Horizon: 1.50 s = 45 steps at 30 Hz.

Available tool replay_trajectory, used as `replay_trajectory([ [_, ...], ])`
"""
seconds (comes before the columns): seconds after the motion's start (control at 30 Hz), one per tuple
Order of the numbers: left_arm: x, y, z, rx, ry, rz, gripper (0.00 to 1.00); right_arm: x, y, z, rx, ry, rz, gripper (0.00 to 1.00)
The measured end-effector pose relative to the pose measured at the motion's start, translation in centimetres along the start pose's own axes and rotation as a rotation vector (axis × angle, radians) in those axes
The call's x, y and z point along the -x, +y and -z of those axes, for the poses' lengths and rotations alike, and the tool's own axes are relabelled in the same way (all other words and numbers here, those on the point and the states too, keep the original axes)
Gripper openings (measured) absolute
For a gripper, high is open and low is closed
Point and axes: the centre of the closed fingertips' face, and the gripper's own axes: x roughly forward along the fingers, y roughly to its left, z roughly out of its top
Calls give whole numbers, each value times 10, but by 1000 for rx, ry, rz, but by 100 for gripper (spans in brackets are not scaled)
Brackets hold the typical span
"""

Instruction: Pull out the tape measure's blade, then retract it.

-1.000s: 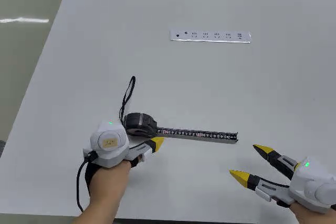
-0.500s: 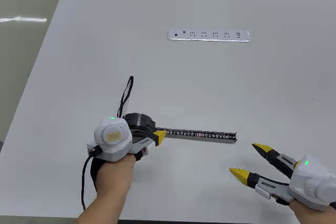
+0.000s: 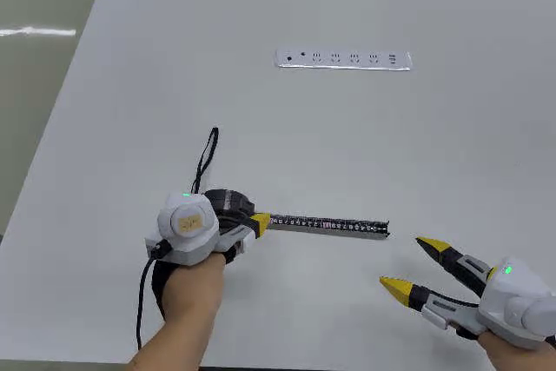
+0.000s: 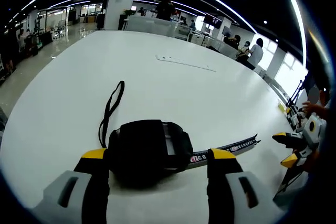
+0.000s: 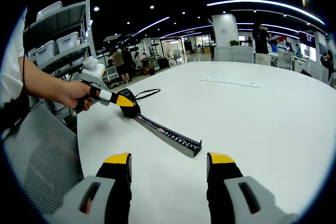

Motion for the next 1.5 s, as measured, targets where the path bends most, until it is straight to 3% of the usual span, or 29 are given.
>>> replay_trajectory([
  [0.83, -8, 8, -2, 31, -12, -84, 70, 0, -3, -3, -12, -13, -1, 57],
  [1.5, -14, 13, 1, 0, -10, -143, 70, 1, -6, 0, -17, -8, 3, 56],
])
